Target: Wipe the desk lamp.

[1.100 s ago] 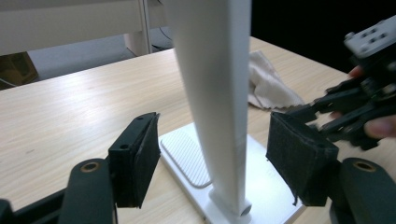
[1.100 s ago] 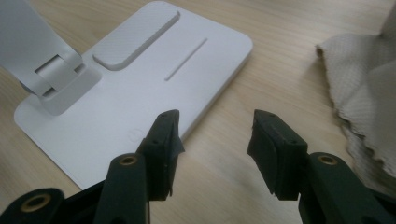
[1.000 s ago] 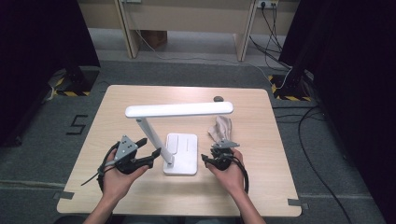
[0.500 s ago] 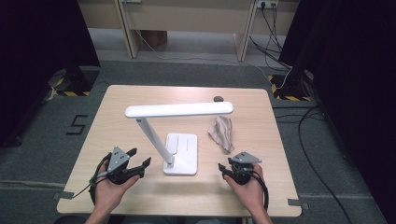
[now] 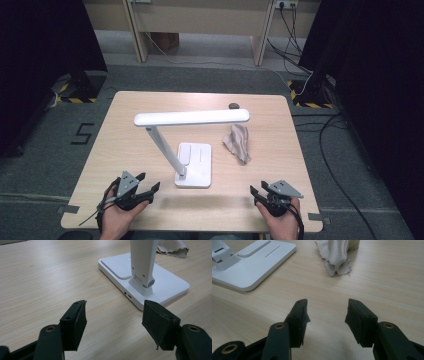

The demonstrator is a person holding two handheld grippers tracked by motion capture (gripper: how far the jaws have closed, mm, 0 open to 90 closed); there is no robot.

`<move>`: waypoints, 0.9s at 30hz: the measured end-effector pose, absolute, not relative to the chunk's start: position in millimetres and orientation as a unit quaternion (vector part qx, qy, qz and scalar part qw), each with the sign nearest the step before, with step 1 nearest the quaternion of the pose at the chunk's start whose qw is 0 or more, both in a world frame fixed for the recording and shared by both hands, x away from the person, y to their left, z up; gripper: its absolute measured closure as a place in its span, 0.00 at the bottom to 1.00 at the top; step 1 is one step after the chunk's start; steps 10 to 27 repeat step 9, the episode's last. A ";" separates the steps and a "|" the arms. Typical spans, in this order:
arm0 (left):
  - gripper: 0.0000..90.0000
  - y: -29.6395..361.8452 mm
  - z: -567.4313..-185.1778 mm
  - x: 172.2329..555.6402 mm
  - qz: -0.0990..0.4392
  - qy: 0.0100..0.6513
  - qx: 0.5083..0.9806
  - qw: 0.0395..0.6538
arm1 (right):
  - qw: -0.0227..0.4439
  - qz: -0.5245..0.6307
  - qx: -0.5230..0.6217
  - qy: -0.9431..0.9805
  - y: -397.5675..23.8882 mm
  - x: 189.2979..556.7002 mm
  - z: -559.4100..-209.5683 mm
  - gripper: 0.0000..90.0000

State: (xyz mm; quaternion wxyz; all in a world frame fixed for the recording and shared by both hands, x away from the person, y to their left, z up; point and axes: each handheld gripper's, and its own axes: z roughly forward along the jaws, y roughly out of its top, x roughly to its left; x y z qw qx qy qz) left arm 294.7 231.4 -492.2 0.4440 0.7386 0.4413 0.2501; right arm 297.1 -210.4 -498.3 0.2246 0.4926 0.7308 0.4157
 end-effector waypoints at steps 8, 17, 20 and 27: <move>0.39 222.5 -500.3 289.5 0.249 0.437 0.740 0.447 | 0.236 0.433 0.491 0.718 -209.3 291.7 -500.4 0.57; 0.39 221.4 -501.1 288.9 0.248 0.437 0.739 0.449 | 0.238 0.433 0.489 0.719 -208.4 291.6 -500.3 0.57; 0.39 221.4 -501.1 288.9 0.248 0.437 0.739 0.449 | 0.238 0.433 0.489 0.719 -208.4 291.6 -500.3 0.57; 0.39 221.4 -501.1 288.9 0.248 0.437 0.739 0.449 | 0.238 0.433 0.489 0.719 -208.4 291.6 -500.3 0.57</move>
